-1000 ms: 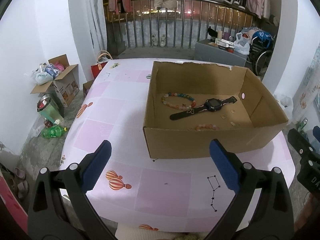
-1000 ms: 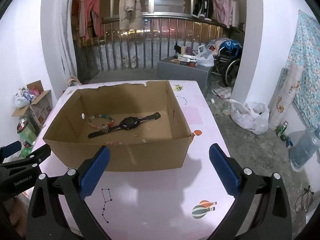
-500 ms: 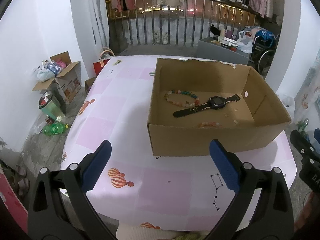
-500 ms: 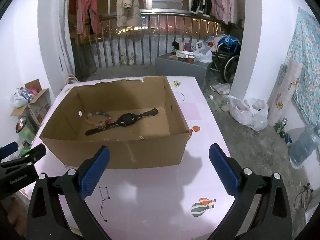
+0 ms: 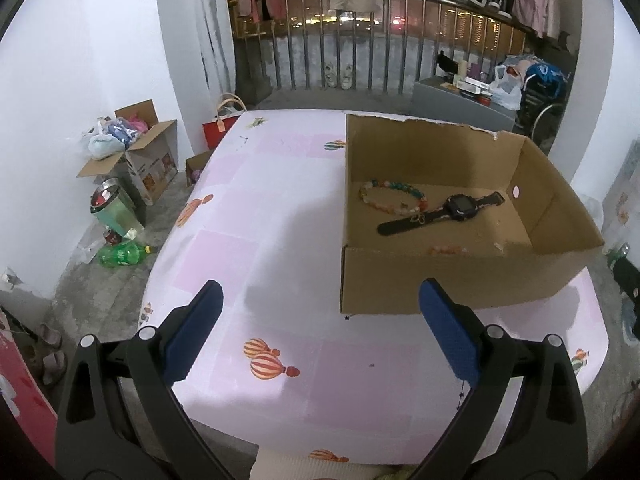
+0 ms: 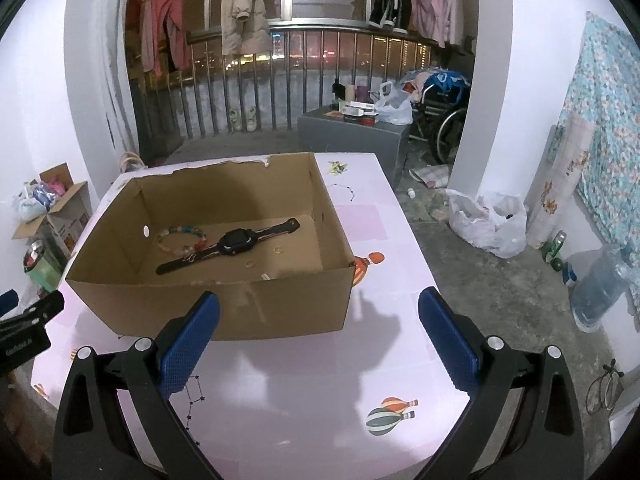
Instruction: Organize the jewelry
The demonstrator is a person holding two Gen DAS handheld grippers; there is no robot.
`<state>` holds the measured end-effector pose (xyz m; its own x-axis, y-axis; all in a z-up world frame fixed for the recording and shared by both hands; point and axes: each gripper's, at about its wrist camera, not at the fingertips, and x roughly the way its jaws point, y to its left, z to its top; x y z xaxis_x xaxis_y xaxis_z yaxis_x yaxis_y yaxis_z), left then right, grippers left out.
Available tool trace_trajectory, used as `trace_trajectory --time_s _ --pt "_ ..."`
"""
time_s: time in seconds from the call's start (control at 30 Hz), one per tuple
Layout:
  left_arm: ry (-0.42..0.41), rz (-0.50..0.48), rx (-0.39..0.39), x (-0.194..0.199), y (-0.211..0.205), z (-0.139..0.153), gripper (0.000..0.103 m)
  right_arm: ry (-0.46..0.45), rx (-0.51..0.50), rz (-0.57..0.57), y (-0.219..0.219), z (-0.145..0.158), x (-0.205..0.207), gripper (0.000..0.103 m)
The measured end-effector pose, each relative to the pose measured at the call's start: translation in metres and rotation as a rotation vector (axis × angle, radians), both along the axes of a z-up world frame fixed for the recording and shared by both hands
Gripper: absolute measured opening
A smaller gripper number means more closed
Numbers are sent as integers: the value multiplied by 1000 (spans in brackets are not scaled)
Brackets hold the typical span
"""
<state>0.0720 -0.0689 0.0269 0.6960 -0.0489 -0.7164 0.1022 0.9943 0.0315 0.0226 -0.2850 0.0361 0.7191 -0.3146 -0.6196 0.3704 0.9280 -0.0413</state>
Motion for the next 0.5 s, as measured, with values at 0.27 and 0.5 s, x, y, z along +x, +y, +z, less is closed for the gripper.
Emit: trace_trajectory --time_s 0.27,0.5 --pt "-17 2 -9 -6 6 0 95 -1 -2 2 0 1 0 97" --pt "-28 5 -2 -7 5 3 95 -1 -2 7 2 3 -1 97"
